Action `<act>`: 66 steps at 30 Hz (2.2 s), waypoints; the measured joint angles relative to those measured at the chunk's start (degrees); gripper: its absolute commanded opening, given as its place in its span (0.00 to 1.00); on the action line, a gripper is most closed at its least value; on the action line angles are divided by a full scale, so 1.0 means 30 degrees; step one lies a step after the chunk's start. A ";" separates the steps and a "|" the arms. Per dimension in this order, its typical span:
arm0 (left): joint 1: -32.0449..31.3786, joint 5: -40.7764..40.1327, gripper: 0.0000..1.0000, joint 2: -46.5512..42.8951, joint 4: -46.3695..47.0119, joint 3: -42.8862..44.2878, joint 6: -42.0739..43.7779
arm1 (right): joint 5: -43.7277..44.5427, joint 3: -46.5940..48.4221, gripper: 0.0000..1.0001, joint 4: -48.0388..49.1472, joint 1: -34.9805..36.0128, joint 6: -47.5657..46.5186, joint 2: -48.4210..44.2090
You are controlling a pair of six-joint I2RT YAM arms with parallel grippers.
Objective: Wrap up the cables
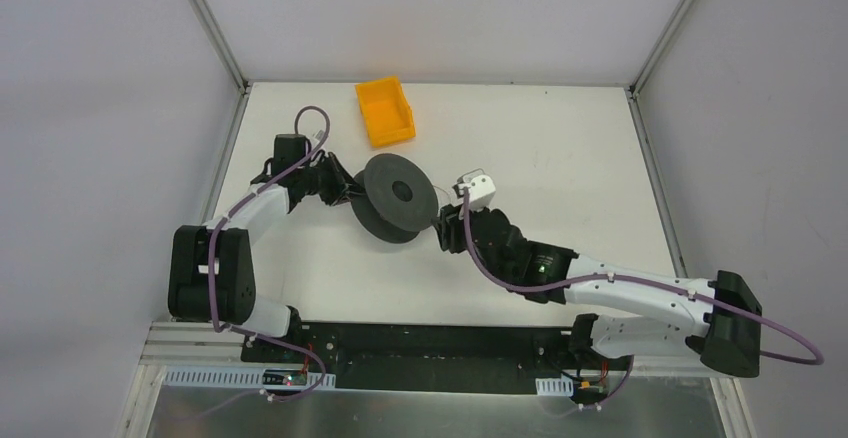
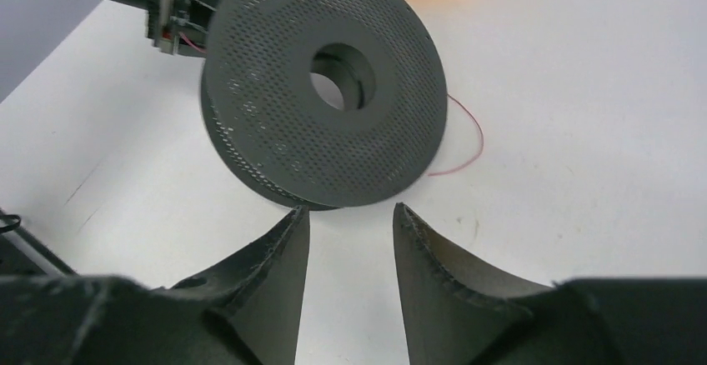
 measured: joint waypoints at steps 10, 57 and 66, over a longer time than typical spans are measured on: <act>0.0000 0.0780 0.00 0.1829 -0.1996 0.2426 0.3548 | -0.3942 -0.0321 0.39 -0.2091 -0.8444 0.4911 0.0539; 0.0379 0.1654 0.00 0.1792 0.0080 0.0634 0.2499 | -1.1358 0.0124 0.00 0.2667 -1.1999 1.5766 1.1693; 0.0364 0.1508 0.00 0.1559 0.3898 -0.1588 -0.0831 | -1.2604 -0.1690 0.00 0.5858 -1.0943 1.9110 1.1132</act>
